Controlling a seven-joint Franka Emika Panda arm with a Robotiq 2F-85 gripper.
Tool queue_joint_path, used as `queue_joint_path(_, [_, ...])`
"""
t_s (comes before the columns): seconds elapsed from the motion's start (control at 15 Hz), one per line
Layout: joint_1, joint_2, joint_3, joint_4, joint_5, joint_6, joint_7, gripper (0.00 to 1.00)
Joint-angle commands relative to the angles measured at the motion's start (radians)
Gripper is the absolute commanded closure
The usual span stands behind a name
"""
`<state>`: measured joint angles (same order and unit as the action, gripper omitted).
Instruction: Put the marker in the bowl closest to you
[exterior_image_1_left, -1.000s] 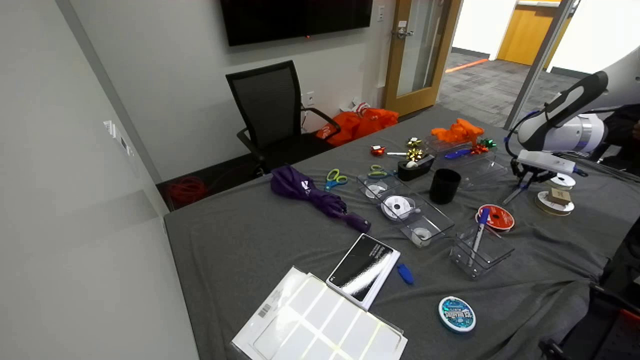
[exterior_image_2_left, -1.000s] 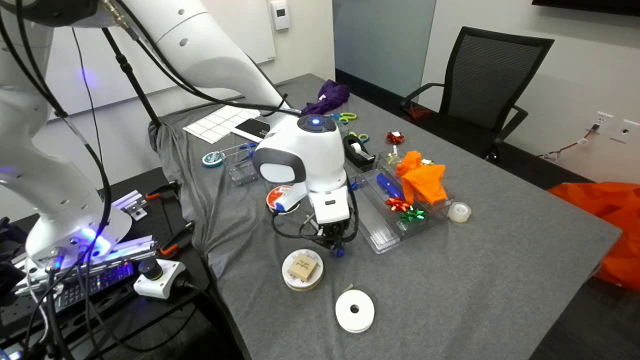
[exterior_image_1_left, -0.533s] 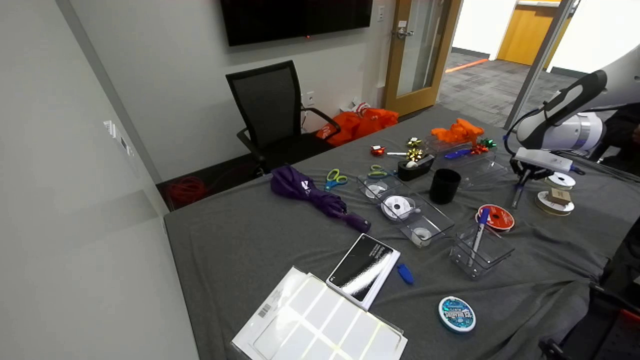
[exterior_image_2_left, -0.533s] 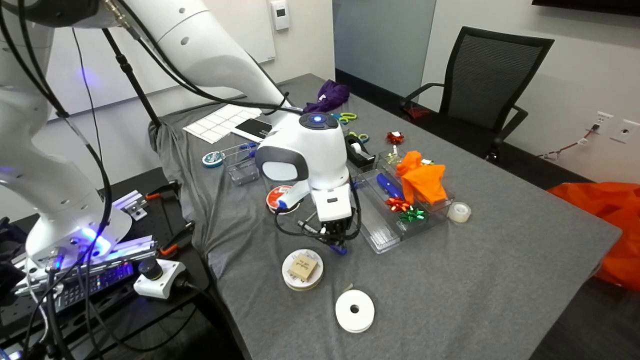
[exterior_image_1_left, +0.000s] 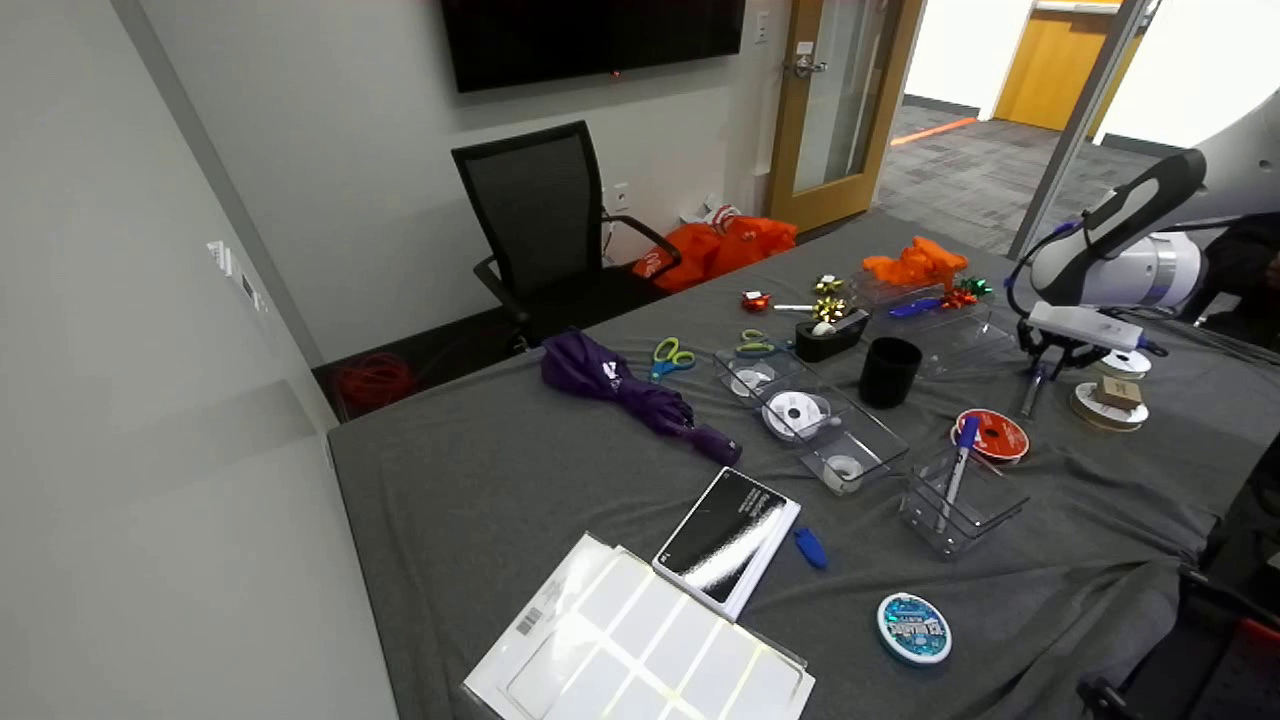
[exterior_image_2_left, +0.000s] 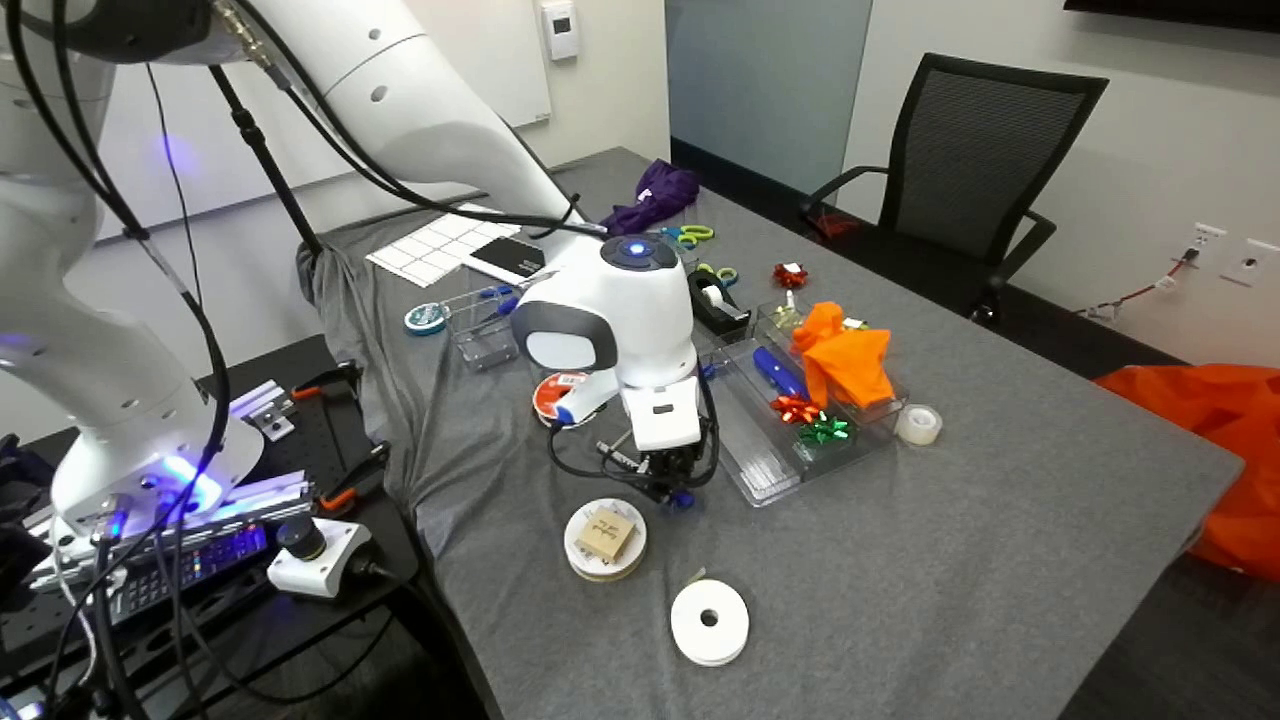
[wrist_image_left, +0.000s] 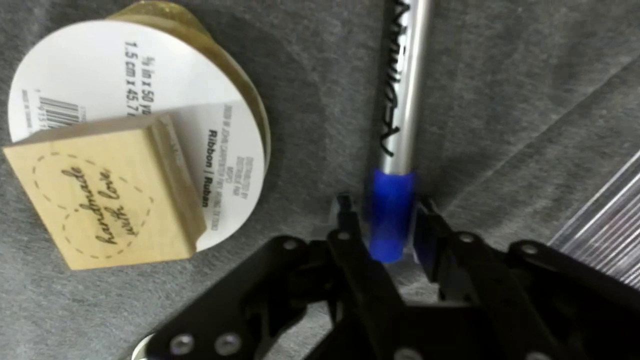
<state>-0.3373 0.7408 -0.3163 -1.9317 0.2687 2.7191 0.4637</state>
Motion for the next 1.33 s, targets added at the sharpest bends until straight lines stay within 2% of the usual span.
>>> queue_joint_path(0.0, [-0.002, 0.026, 0.003, 0.018, 0.023, 0.016, -0.005, 0.96])
queue_joint_path(0.07, [-0.001, 0.027, 0.003, 0.019, 0.024, 0.016, -0.004, 1.00])
queue_joint_path(0.13, [-0.001, 0.027, 0.002, 0.020, 0.024, 0.016, -0.004, 0.96])
queue_joint_path(0.47, [0.001, -0.019, -0.006, -0.014, 0.006, -0.004, -0.030, 0.95])
queue_joint_path(0.93, [-0.055, -0.274, 0.019, -0.118, -0.002, -0.147, -0.229, 0.95])
queue_joint_path(1.27, [-0.037, -0.440, 0.004, -0.196, -0.005, -0.235, -0.264, 0.95])
